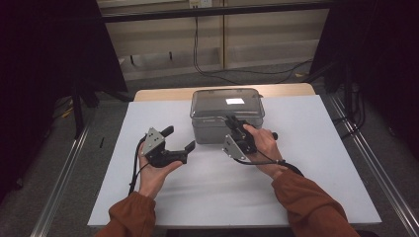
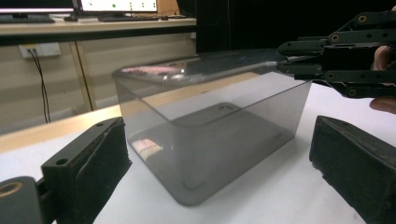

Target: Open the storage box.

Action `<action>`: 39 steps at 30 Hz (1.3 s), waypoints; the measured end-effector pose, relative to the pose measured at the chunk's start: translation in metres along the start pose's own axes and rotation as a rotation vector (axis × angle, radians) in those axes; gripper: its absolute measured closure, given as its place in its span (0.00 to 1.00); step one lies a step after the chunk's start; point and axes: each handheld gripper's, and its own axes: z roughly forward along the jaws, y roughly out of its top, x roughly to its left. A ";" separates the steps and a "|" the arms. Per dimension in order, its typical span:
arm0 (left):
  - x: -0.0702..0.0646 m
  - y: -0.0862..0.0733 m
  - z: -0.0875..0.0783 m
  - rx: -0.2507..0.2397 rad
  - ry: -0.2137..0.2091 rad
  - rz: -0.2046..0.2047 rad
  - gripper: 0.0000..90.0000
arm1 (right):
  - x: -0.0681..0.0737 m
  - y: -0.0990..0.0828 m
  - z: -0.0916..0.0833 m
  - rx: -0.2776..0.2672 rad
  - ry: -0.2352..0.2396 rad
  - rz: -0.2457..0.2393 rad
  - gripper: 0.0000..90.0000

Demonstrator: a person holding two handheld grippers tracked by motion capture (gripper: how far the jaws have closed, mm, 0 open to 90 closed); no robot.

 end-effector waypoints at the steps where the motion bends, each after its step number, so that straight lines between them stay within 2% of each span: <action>1: 0.000 0.002 0.002 -0.004 0.002 0.015 0.05 | 0.000 0.000 0.000 -0.001 0.000 -0.001 0.87; 3: -0.002 0.005 0.009 -0.006 0.011 0.047 0.05 | 0.000 0.000 0.000 0.000 -0.001 0.001 0.87; 7: -0.004 0.008 0.015 -0.009 0.009 0.057 0.05 | 0.000 0.000 0.000 -0.002 -0.004 -0.001 0.87; 9: -0.009 0.010 0.019 -0.020 -0.007 0.041 0.05 | -0.001 0.000 0.000 -0.006 -0.011 0.008 0.87; 12: -0.012 0.011 0.025 -0.023 0.000 0.094 0.05 | -0.003 0.000 0.001 -0.007 -0.014 0.008 0.87; 13: -0.011 0.011 0.028 -0.028 0.009 0.105 0.05 | -0.003 0.000 0.001 -0.007 -0.012 0.012 0.87; 18: 0.000 0.010 0.039 -0.010 0.045 0.092 0.05 | -0.007 0.001 0.001 -0.008 -0.019 0.014 0.87; 22: 0.006 0.014 0.045 -0.016 0.077 0.131 0.07 | -0.010 0.001 0.002 -0.010 -0.023 0.012 0.88; 24: 0.009 0.015 0.050 -0.011 0.077 0.120 0.07 | -0.013 0.002 0.002 -0.011 -0.026 0.016 0.88; 27: 0.012 0.016 0.058 -0.013 0.074 0.134 0.08 | -0.016 0.003 0.003 -0.009 -0.026 0.017 0.88; 30: 0.013 0.018 0.064 -0.050 0.064 0.126 0.12 | -0.019 0.003 0.004 -0.014 -0.028 0.021 0.88; 34: 0.014 0.020 0.072 -0.050 0.062 0.162 0.12 | -0.020 0.003 0.004 -0.015 -0.031 0.027 0.88; 36: 0.016 0.019 0.077 -0.050 0.065 0.164 0.14 | -0.021 0.003 0.004 -0.016 -0.037 0.039 0.88; 38: 0.019 0.016 0.081 -0.031 0.066 0.121 0.18 | -0.021 0.003 0.005 -0.018 -0.041 0.043 0.88; 39: 0.020 0.015 0.083 -0.037 0.070 0.119 0.20 | -0.021 0.004 0.005 -0.017 -0.043 0.044 0.88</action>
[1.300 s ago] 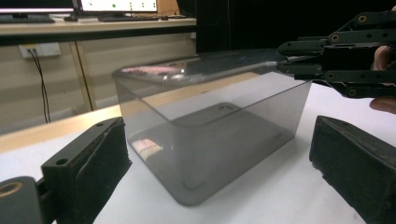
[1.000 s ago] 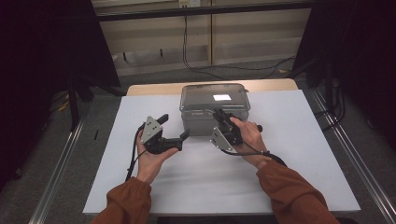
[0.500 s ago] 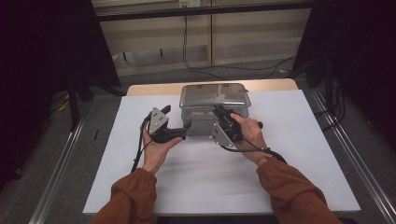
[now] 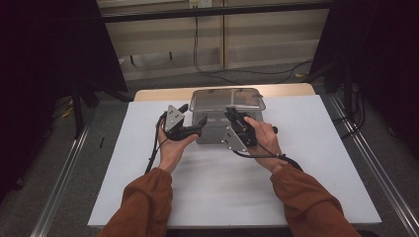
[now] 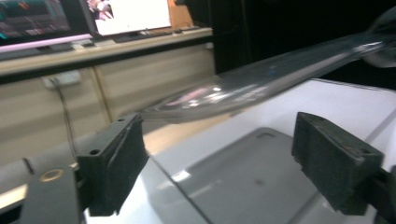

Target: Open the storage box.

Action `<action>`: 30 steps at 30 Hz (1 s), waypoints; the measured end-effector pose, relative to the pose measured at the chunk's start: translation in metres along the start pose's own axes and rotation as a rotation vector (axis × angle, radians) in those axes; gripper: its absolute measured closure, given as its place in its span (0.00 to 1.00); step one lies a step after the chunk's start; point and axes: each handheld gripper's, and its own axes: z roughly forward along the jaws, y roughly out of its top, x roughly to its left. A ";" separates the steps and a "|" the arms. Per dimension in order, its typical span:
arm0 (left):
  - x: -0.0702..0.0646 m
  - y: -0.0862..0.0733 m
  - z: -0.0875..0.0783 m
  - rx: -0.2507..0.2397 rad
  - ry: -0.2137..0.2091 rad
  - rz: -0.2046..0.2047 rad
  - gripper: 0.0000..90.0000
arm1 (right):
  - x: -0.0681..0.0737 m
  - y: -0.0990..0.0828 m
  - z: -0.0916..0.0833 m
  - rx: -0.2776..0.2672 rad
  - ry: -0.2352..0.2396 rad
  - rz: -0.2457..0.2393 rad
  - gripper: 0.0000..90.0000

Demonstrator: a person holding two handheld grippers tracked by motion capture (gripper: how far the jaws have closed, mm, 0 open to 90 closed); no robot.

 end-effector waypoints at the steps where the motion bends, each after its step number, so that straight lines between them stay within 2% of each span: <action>1: 0.002 -0.001 0.001 -0.003 0.017 0.026 0.22 | 0.000 0.000 0.000 0.000 0.000 -0.001 0.88; 2: 0.002 -0.003 0.003 -0.012 0.027 0.043 0.22 | 0.000 0.000 0.000 0.000 0.000 -0.001 0.88; 5: 0.005 -0.006 0.007 -0.015 0.018 0.064 0.28 | 0.000 0.000 0.000 0.001 0.001 0.004 0.88; 6: 0.005 -0.006 0.008 -0.024 0.019 0.071 0.33 | 0.000 0.000 0.000 0.001 0.002 0.001 0.88; 9: 0.005 -0.005 0.008 -0.024 0.020 0.034 0.33 | 0.001 -0.001 0.000 0.002 0.004 0.004 0.87; 10: 0.004 -0.005 0.008 -0.022 0.025 0.042 0.35 | 0.002 -0.001 0.000 0.002 0.003 0.009 0.87; 12: 0.004 -0.003 0.006 -0.036 0.033 0.092 0.37 | 0.002 0.000 0.000 0.003 0.004 0.009 0.87; 13: 0.005 -0.003 0.006 -0.037 0.032 0.102 0.39 | 0.003 0.000 -0.001 0.003 0.004 0.007 0.87; 20: 0.006 0.000 0.005 -0.072 0.034 0.134 0.48 | 0.007 -0.001 -0.001 0.004 0.018 0.010 0.86; 23: 0.007 0.001 0.004 -0.072 0.038 0.148 0.56 | 0.006 -0.002 -0.001 0.002 0.023 0.034 0.86; 25: 0.008 0.001 0.003 -0.072 0.042 0.153 0.56 | 0.005 -0.002 -0.001 0.002 0.028 0.048 0.85; 26: 0.008 0.001 0.004 -0.069 0.038 0.149 0.57 | 0.005 -0.004 -0.002 0.001 0.038 0.084 0.84; 28: 0.008 0.000 0.003 -0.062 0.042 0.158 0.57 | 0.005 -0.005 -0.002 -0.001 0.041 0.098 0.83; 30: 0.007 0.000 0.004 -0.061 0.037 0.158 0.57 | 0.004 -0.007 -0.002 0.000 0.047 0.134 0.79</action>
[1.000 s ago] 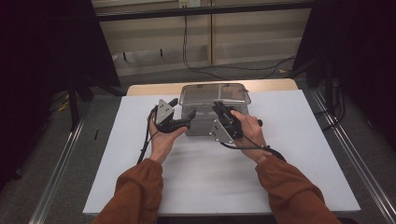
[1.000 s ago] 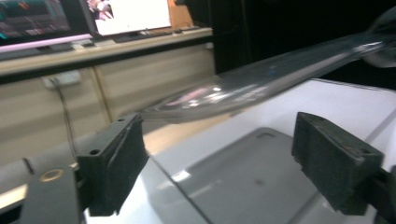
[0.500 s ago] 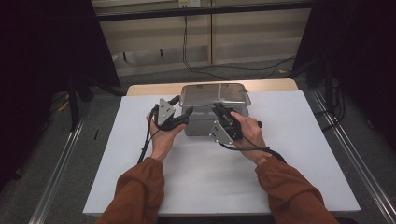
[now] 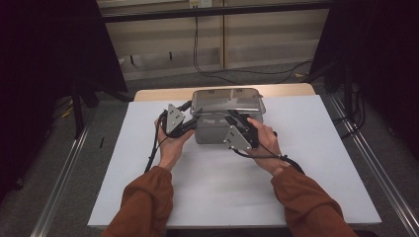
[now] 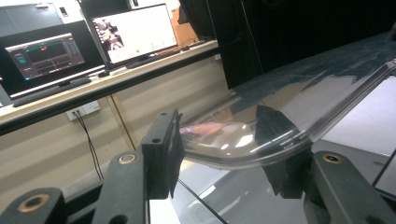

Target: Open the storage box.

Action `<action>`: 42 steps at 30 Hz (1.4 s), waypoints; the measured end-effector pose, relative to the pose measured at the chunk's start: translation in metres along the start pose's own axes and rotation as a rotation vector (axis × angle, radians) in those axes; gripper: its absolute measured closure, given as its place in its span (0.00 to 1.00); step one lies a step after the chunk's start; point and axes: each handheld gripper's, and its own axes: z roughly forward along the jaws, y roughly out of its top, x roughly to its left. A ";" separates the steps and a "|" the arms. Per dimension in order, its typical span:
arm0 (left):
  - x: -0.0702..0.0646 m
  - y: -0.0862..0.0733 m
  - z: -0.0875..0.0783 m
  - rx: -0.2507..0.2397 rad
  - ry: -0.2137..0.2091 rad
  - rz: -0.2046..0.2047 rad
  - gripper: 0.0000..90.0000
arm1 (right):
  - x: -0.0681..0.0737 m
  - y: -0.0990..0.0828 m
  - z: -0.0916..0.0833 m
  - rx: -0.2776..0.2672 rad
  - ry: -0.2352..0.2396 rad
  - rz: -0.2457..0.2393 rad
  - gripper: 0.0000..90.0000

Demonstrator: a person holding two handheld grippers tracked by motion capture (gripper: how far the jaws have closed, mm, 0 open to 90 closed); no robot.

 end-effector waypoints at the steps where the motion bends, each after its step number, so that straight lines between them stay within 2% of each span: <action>1: 0.000 0.000 0.000 0.002 -0.001 0.005 0.56 | 0.000 -0.001 0.000 0.003 0.003 0.025 0.76; 3: 0.001 -0.001 0.000 0.004 -0.010 0.003 0.56 | -0.001 -0.005 0.000 0.015 -0.007 0.061 0.62; 4: 0.001 -0.001 0.000 0.006 -0.011 0.003 0.56 | -0.001 -0.005 0.000 0.015 -0.007 0.061 0.62; 5: 0.002 -0.001 0.000 0.006 -0.011 0.003 0.56 | -0.003 -0.008 0.000 0.023 -0.007 0.097 0.54; 6: 0.002 -0.001 0.000 0.005 -0.011 0.001 0.56 | -0.003 -0.008 0.000 0.023 -0.007 0.097 0.54; 7: 0.001 0.000 0.000 0.005 -0.012 0.001 0.56 | -0.005 -0.011 -0.001 0.030 -0.006 0.138 0.44; 8: 0.001 0.000 0.000 0.005 -0.008 0.003 0.56 | -0.005 -0.011 -0.001 0.030 -0.006 0.138 0.44; 13: 0.002 0.000 0.000 0.008 -0.010 0.002 0.57 | -0.012 -0.020 -0.006 0.035 -0.007 0.230 0.28; 15: 0.001 0.000 0.000 0.005 -0.010 -0.004 0.57 | -0.014 -0.024 -0.007 0.054 0.017 0.252 0.25; 19: 0.002 0.000 0.000 0.003 -0.006 -0.008 0.57 | -0.021 -0.034 -0.014 0.063 0.023 0.319 0.22; 21: 0.001 0.000 0.000 0.005 -0.009 -0.008 0.56 | -0.025 -0.039 -0.014 0.076 0.037 0.374 0.20; 23: 0.001 0.001 0.000 0.006 -0.009 -0.009 0.57 | -0.028 -0.045 -0.013 0.083 0.058 0.456 0.16; 24: 0.002 0.001 0.000 0.005 -0.009 -0.010 0.57 | -0.030 -0.048 -0.013 0.089 0.052 0.477 0.14; 25: 0.002 0.001 0.000 0.005 -0.010 -0.011 0.56 | -0.032 -0.053 -0.015 0.088 0.043 0.524 0.13; 26: 0.002 0.000 0.000 0.004 -0.008 -0.011 0.56 | -0.032 -0.053 -0.015 0.088 0.043 0.524 0.13; 28: 0.002 0.000 0.000 0.006 -0.012 -0.010 0.56 | -0.036 -0.059 -0.017 0.095 0.057 0.582 0.12; 29: 0.002 0.000 0.000 0.011 -0.015 -0.007 0.56 | -0.036 -0.061 -0.018 0.101 0.065 0.592 0.10; 30: 0.002 0.000 0.000 0.008 -0.014 -0.014 0.56 | -0.037 -0.064 -0.018 0.106 0.063 0.596 0.07; 31: 0.002 0.000 0.000 0.007 -0.014 -0.015 0.57 | -0.038 -0.070 -0.019 0.123 0.084 0.603 0.02; 34: 0.002 0.001 0.000 0.007 -0.010 -0.015 0.57 | -0.039 -0.077 -0.018 0.123 0.110 0.621 0.07; 36: 0.002 0.001 0.000 0.010 -0.013 -0.015 0.57 | -0.041 -0.081 -0.017 0.128 0.107 0.636 0.07; 37: 0.002 0.001 0.000 0.005 -0.012 -0.022 0.57 | -0.043 -0.084 -0.015 0.113 0.115 0.646 0.16; 38: 0.003 0.001 0.000 0.006 -0.012 -0.023 0.57 | -0.043 -0.084 -0.015 0.113 0.115 0.646 0.16; 39: 0.003 0.002 0.000 0.006 -0.011 -0.022 0.57 | -0.044 -0.086 -0.013 0.097 0.109 0.649 0.26; 42: 0.003 0.002 0.000 0.010 -0.012 -0.019 0.57 | -0.045 -0.087 -0.011 0.089 0.099 0.654 0.28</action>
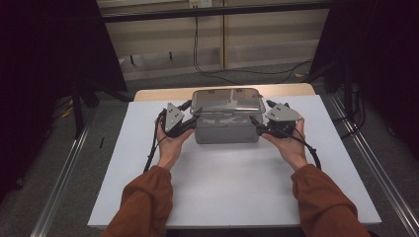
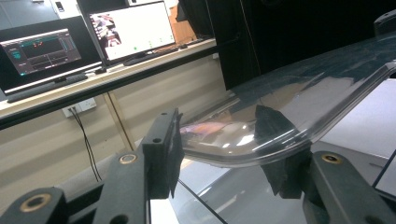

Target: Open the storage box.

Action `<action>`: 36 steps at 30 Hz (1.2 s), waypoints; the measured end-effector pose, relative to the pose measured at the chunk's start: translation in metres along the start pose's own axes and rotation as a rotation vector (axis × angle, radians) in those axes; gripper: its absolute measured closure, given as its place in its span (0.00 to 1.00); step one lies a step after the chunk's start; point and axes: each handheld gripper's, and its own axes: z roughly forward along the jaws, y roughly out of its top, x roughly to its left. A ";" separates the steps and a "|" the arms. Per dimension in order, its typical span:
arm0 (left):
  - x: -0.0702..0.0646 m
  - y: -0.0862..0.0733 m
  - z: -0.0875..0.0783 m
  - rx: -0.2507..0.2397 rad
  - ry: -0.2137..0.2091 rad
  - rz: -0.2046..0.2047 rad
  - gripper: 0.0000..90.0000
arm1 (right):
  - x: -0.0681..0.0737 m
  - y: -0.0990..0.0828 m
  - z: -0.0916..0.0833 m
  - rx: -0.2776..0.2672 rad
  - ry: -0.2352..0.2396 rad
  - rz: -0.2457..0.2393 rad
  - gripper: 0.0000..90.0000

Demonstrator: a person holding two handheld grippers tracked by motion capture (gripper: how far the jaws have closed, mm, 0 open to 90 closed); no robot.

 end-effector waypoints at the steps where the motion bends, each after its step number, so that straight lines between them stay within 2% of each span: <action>1: 0.000 0.000 0.000 0.001 0.000 0.000 0.57 | -0.001 0.000 0.002 -0.007 0.004 0.002 0.32; 4: 0.001 0.002 0.000 0.000 0.002 -0.003 0.57 | -0.004 -0.002 0.006 -0.018 0.002 0.007 0.38; 9: 0.004 0.005 0.002 -0.006 0.000 -0.003 0.58 | -0.013 -0.003 0.010 -0.036 0.011 0.053 0.46; 11: 0.004 0.006 0.003 -0.010 -0.001 -0.001 0.58 | -0.016 -0.003 0.011 -0.067 0.011 0.080 0.48; 17: 0.008 0.011 0.006 -0.019 0.001 -0.002 0.58 | -0.021 0.002 0.014 -0.122 0.013 0.096 0.58; 20: 0.010 0.015 0.007 -0.020 0.008 0.008 0.58 | -0.023 0.001 0.015 -0.136 0.013 0.111 0.59; 29: 0.015 0.020 0.012 -0.038 0.011 -0.002 0.59 | -0.032 0.007 0.015 -0.174 0.020 0.144 0.65; 32: 0.017 0.023 0.014 -0.053 0.011 -0.027 0.59 | -0.036 0.011 0.018 -0.184 0.023 0.149 0.66; 34: 0.020 0.024 0.014 -0.045 0.016 -0.012 0.59 | -0.038 0.012 0.019 -0.190 0.029 0.160 0.66; 36: 0.022 0.025 0.016 -0.045 0.019 -0.013 0.59 | -0.039 0.013 0.020 -0.193 0.031 0.168 0.67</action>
